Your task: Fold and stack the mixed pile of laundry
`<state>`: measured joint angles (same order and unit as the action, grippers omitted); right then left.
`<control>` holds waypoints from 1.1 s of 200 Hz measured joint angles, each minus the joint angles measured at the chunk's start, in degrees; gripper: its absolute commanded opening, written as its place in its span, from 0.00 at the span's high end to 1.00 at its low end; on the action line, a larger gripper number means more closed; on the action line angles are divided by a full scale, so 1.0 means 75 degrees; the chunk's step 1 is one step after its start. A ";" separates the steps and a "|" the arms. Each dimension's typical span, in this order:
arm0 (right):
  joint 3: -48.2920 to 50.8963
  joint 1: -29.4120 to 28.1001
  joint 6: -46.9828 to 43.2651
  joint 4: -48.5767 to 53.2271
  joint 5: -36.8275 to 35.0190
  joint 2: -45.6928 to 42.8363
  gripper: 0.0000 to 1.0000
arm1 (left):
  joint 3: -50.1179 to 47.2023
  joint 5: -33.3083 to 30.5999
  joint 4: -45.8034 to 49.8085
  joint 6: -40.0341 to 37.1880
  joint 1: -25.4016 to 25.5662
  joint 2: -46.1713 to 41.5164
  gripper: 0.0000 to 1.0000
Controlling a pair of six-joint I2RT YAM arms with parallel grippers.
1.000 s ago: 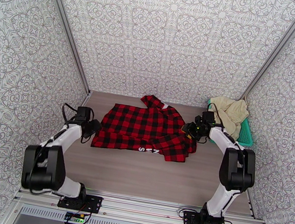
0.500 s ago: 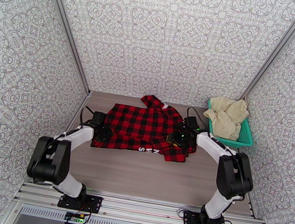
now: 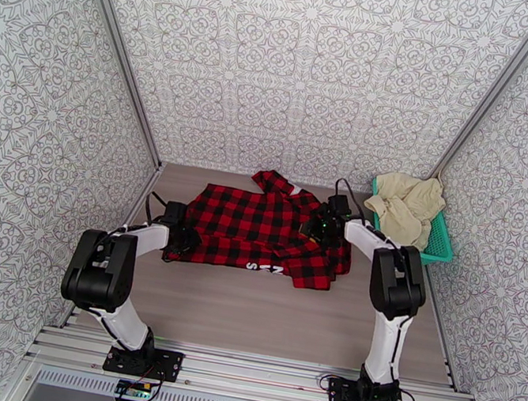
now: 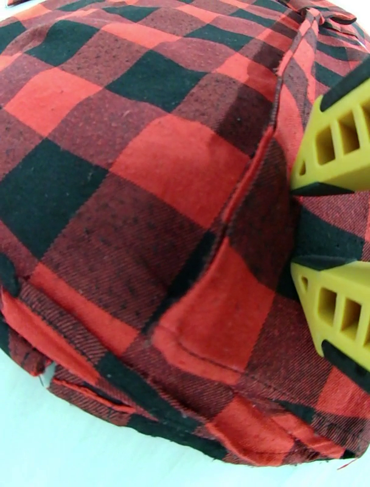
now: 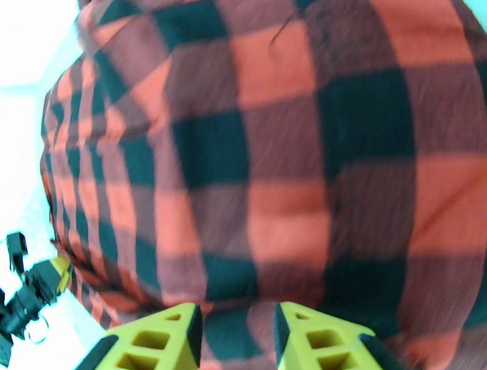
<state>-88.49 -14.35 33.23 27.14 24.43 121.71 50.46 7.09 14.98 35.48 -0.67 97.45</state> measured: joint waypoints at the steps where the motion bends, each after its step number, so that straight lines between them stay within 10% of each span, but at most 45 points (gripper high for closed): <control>1: -0.0006 0.0009 0.0003 0.0003 0.0000 0.0012 0.59 | 0.0000 0.0003 -0.0003 0.0000 0.0000 0.0000 0.65; 63: 0.0114 0.0332 -0.0323 0.0551 -0.0294 -0.0877 0.49 | 0.0000 0.0085 -0.0041 -0.0119 0.0000 0.0000 0.63; 131: 0.4669 0.0568 -0.0688 0.0729 -0.0816 -0.5523 0.49 | 0.0000 0.0108 -0.0067 -0.0146 0.0000 -0.0006 0.62; 220: 0.6577 0.0734 -0.0149 -0.0764 0.0469 -0.4602 0.63 | -0.0003 0.0114 -0.0070 -0.0166 0.0000 -0.0006 0.62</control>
<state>-39.16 -8.84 32.12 21.41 27.94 87.20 50.43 7.94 14.46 34.24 -0.67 97.41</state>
